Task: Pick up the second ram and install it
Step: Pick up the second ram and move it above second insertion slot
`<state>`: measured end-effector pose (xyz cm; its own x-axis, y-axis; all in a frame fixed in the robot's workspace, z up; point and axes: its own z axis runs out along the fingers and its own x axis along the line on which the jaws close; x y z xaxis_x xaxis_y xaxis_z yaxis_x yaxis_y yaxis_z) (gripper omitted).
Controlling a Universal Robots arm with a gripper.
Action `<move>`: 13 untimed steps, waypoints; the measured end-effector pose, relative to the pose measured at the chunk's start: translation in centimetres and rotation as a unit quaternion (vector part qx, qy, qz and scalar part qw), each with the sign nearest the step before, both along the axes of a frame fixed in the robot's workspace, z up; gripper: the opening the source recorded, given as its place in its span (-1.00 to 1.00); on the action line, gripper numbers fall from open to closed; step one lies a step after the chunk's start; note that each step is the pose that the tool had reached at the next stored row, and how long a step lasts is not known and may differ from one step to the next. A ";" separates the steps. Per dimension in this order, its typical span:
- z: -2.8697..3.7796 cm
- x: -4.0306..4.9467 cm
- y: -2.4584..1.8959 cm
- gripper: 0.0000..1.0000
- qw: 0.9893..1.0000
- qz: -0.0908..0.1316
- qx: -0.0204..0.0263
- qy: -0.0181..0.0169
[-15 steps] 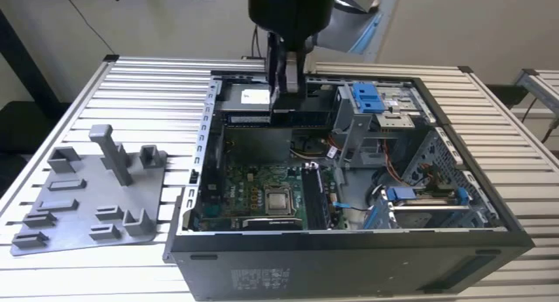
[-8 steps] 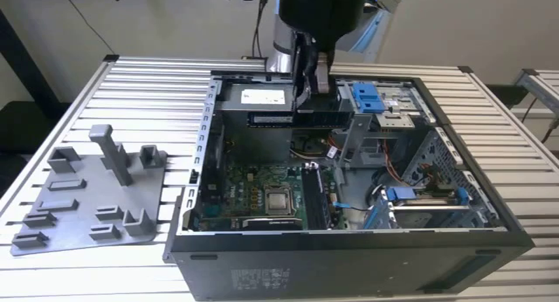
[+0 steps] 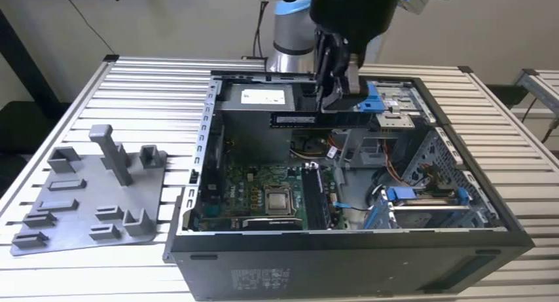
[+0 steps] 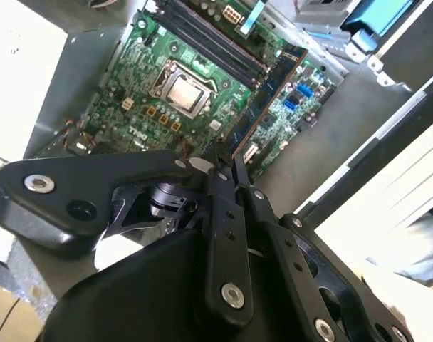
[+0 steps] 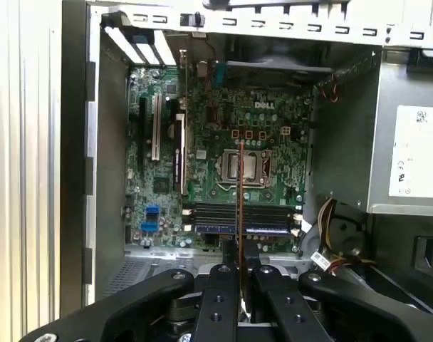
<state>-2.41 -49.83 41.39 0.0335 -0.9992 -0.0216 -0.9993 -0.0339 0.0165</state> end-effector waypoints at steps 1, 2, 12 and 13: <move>0.00 0.34 0.00 -0.72 1.000 0.000 0.000 0.000; 0.00 0.68 0.00 -0.72 1.000 0.000 0.000 0.000; 0.01 3.41 0.01 -0.72 1.000 -0.004 0.000 0.000; 0.00 3.52 0.01 -0.72 1.000 -0.005 0.000 0.000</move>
